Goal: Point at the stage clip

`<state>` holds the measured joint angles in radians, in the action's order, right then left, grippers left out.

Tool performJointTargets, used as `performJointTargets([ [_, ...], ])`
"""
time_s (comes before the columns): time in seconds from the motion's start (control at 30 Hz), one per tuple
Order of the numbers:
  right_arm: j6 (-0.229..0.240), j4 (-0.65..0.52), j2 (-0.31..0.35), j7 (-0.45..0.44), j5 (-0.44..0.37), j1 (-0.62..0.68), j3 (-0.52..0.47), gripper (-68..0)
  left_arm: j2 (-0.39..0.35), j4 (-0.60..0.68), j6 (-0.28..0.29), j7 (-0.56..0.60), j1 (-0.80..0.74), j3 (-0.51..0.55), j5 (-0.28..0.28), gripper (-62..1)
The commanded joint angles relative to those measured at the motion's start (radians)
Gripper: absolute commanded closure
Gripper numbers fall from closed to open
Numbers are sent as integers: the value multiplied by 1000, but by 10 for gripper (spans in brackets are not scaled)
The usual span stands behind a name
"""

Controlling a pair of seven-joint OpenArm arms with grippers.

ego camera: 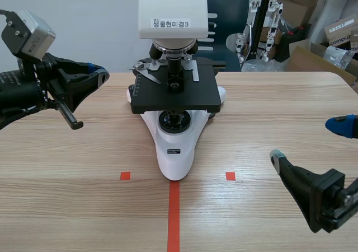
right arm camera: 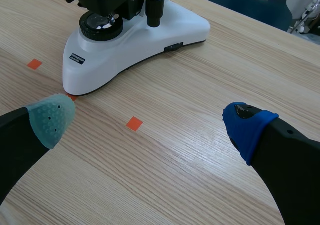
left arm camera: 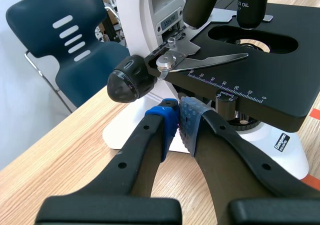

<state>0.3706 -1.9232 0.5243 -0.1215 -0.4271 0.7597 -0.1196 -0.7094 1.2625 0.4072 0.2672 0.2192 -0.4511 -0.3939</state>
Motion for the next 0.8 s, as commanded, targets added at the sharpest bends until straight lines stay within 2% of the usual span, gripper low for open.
performJointTargets([
  [0.0, -4, -6, 13, -11, -4, -9, -5, -679, -9, 13, -5, 21, 14, 3, -8, -49],
  [0.13, -4, -6, 13, -11, -4, -9, -5, -679, -15, 13, -2, 21, 14, 3, -6, -50],
  [0.23, -4, -6, 13, -11, -4, -9, -5, -679, -33, 14, -1, 40, 14, 3, -6, -99],
  [0.33, -4, -6, 13, -12, -4, -9, -5, -679, -58, 14, 0, 58, 11, 3, -7, -208],
  [0.47, -4, -6, 13, -11, -4, -9, -5, -679, -90, 15, 3, 54, 7, 3, -18, -394],
  [0.6, -4, -6, 13, -11, -4, -9, -5, -679, -127, 18, 6, 51, -16, 14, -120, -594],
  [0.63, -4, -6, 13, -11, -4, -9, -5, -679, -136, 24, 6, 51, -32, 26, -147, -623],
  [0.67, -4, -6, 13, -11, -4, -9, -5, -679, -144, 33, 6, 51, -50, 40, -163, -623],
  [0.77, -4, -6, 13, -11, -4, -9, -5, -679, -171, 75, 6, 58, -121, 95, -171, -623],
])
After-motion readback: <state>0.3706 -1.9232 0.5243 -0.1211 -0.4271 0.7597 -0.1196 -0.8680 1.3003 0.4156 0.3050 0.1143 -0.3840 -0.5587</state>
